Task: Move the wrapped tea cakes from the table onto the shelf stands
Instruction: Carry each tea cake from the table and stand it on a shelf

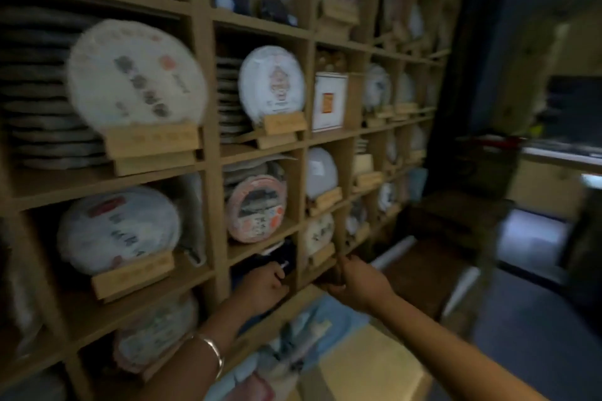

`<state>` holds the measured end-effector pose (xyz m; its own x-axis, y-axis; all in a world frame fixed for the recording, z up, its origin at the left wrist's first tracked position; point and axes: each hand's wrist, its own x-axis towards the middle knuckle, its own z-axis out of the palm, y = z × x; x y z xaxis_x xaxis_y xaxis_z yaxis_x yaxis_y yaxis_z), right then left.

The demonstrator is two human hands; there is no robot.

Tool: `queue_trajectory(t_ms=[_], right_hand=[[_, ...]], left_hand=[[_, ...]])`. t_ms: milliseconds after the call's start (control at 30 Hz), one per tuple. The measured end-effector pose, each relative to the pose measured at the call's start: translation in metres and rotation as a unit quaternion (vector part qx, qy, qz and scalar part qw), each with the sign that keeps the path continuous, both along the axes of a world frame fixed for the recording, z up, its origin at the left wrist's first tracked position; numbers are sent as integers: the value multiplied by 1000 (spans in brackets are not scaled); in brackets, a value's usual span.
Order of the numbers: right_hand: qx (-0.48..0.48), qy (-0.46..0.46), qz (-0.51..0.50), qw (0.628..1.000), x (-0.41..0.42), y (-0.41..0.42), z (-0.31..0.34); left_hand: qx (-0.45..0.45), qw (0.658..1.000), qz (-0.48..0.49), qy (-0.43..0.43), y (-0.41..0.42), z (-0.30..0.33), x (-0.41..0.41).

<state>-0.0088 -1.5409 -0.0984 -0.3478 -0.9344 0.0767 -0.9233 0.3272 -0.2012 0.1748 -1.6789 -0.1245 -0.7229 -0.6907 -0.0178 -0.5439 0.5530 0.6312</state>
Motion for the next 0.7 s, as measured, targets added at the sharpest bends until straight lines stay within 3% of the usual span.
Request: queue_trajectory(t_ms=[167,333,567,700], right_hand=[[7,15,-168,986,-63,132,6],[21,18,-334,942,-95,283,1],[12,-1,-524,852,-89,495,-16],[10,-21,-599,801,-72,607,-29]], left_hand=[[-13,992,-124,15,70,7,-117],[-18,960,-280,16,190,10,-215],[-29,865,-500,9,399,9,-300],[-37,814,-580,-9,521,0,-323]])
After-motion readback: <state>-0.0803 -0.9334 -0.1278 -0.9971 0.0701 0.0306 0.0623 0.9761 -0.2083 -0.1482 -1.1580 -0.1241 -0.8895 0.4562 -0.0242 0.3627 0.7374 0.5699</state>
